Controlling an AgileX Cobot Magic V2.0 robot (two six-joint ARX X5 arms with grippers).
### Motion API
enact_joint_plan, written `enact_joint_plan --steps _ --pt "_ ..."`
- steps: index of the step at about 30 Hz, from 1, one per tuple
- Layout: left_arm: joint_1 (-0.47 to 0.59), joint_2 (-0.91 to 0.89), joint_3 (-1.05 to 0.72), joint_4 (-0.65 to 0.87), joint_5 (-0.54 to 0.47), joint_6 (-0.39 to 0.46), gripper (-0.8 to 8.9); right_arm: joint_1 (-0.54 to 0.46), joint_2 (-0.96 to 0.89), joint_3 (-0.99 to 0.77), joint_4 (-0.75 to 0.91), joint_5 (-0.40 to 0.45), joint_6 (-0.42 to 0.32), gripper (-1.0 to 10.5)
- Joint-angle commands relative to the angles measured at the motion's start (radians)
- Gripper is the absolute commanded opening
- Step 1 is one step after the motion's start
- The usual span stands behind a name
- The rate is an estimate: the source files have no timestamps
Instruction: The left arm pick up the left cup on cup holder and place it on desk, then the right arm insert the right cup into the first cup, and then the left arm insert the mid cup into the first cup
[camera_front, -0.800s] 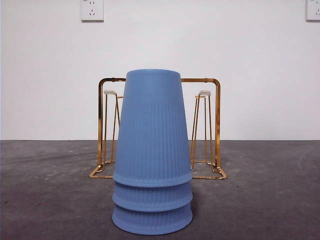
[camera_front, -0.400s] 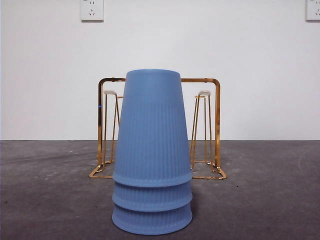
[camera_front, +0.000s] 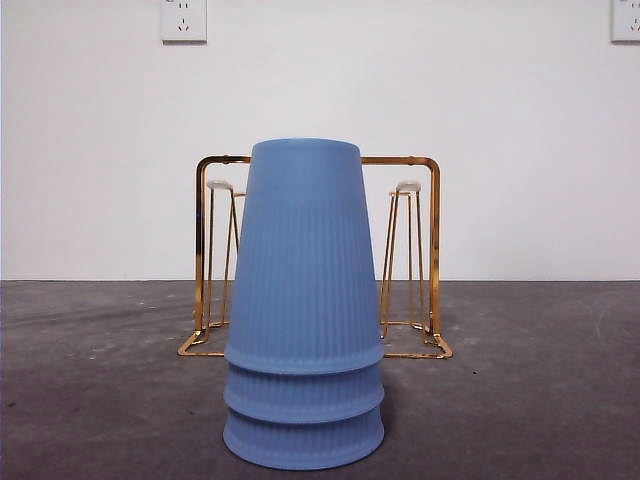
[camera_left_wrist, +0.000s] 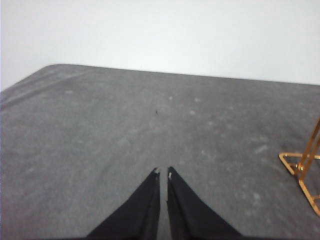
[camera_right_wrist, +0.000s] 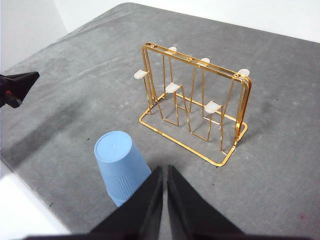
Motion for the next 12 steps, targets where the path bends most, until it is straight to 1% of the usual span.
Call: enact_joint_plan --steps 1,4,6,12 --pt "-0.005 -0.002 -0.020 -0.054 -0.005 0.008 0.22 0.011 0.005 0.016 0.010 0.004 0.010 0.1" --pt "-0.019 -0.002 -0.020 -0.068 -0.006 0.021 0.21 0.011 0.005 0.016 0.010 0.004 0.010 0.1" --pt "-0.039 -0.002 -0.020 -0.068 -0.007 0.050 0.21 0.011 0.005 0.016 0.010 0.004 0.010 0.1" --pt "-0.089 -0.002 -0.020 -0.063 -0.006 0.054 0.21 0.011 0.005 0.016 0.010 0.004 0.010 0.1"
